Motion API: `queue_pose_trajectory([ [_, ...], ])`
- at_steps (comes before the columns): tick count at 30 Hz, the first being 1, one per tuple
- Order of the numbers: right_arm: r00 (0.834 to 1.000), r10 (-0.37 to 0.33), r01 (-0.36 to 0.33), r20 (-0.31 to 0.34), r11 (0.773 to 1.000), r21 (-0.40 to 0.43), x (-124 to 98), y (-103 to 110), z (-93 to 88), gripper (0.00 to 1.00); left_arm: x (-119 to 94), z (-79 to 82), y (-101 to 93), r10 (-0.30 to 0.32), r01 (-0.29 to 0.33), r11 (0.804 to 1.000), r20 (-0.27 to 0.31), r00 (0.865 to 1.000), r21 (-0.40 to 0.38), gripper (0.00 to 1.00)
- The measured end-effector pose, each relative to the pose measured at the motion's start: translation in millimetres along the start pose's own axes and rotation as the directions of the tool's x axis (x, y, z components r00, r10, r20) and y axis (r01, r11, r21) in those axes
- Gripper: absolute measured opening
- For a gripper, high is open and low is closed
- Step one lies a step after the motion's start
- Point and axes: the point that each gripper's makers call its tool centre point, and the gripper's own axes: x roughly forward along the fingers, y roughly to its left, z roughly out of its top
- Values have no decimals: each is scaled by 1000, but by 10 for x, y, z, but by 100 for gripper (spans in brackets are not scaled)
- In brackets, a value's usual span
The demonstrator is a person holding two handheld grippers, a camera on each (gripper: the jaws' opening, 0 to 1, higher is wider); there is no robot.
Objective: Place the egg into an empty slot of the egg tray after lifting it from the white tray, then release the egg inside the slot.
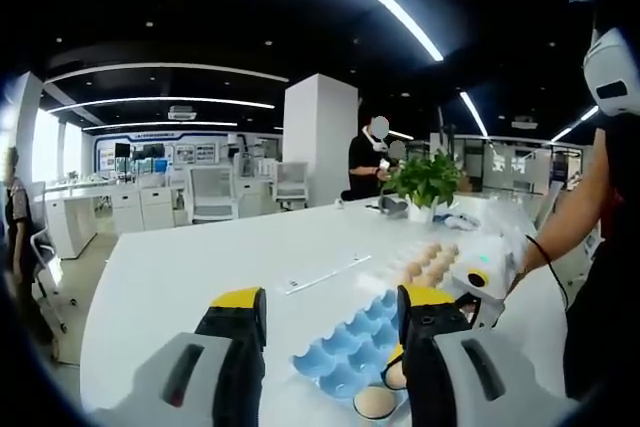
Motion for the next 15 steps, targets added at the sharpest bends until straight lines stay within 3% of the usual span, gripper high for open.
queue_pose_trajectory([
  [5,1000,-2,2,-1,1000,-2,3,-10,9,33,-7,6,-6,-1,1,1000,-2,1000,2,53],
  [15,998,-44,41,44,996,73,-131,-106,69,33,2,41,3,-1,1,1000,3,1000,6,53],
])
